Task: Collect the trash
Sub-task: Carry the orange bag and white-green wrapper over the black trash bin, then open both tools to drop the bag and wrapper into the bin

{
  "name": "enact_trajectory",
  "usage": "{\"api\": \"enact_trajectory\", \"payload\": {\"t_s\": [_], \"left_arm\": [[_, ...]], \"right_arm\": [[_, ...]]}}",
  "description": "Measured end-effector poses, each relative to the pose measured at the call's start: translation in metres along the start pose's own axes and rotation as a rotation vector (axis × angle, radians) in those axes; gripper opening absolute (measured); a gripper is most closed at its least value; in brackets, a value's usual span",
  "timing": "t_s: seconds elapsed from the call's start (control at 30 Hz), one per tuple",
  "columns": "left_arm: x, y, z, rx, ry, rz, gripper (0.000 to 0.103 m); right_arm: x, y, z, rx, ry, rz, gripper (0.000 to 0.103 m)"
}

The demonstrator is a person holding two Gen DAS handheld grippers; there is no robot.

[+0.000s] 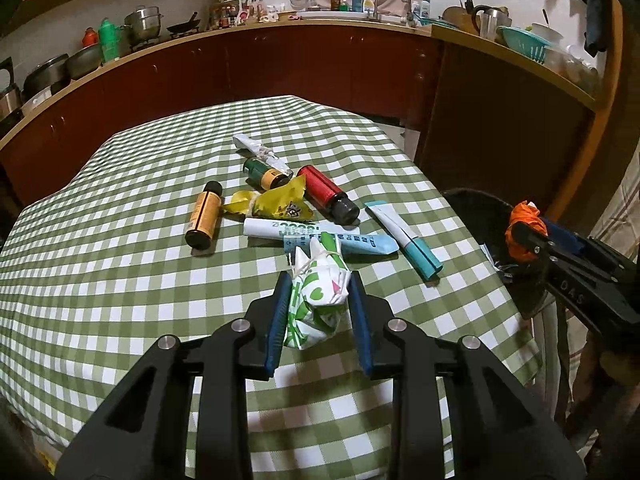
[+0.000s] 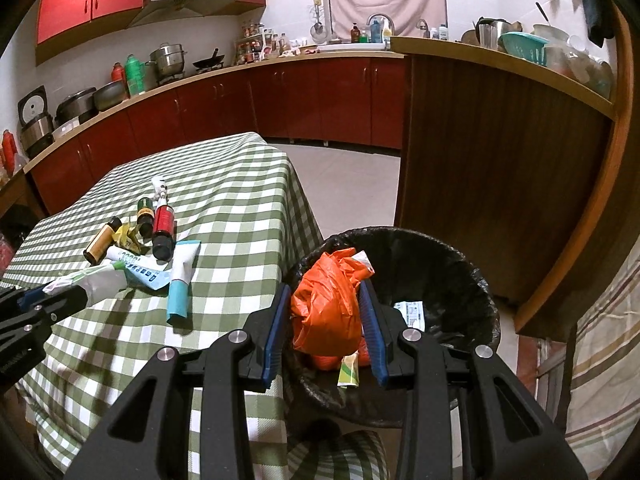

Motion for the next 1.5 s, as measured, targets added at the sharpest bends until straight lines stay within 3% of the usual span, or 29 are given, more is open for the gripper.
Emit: {"api": "enact_trajectory", "payload": {"t_s": [0.23,0.53,0.93,1.33,1.47,1.5], "left_arm": [[-0.004,-0.013,0.005,0.015,0.011,0.021,0.028],[-0.022,-0.009,0.042,0.066,0.063,0.056,0.028],[-0.045,0.043,0.111,0.125,0.15,0.043,0.028],[-0.055,0.096,0.148,0.114,0.185,0.0,0.028],[-0.057,0.106,0.15,0.107,0.173,-0.02,0.03],[-0.056,0.107,0.15,0.107,0.173,-0.023,0.035]], "right_arm": [[-0.002,-0.003,0.004,0.014,0.0,0.01,0.036],[-0.006,-0.004,0.024,0.056,0.011,0.02,0.036],[-0.01,0.005,0.06,0.105,0.021,0.025,0.036],[-0.006,0.03,0.085,0.104,0.05,0.0,0.036],[-0.001,0.042,0.087,0.083,0.057,-0.023,0.047],[-0.001,0.042,0.088,0.086,0.057,-0.023,0.048]]}}
Point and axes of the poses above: each gripper's, at about its wrist camera, not at the fingertips, and y roughly the way its jaws point, z to its right, x to its underside, the point moved 10 cm from there along y, roughly the way its jaws point, and after that the axes turned 7 degrees about x, right-handed, at the moved point
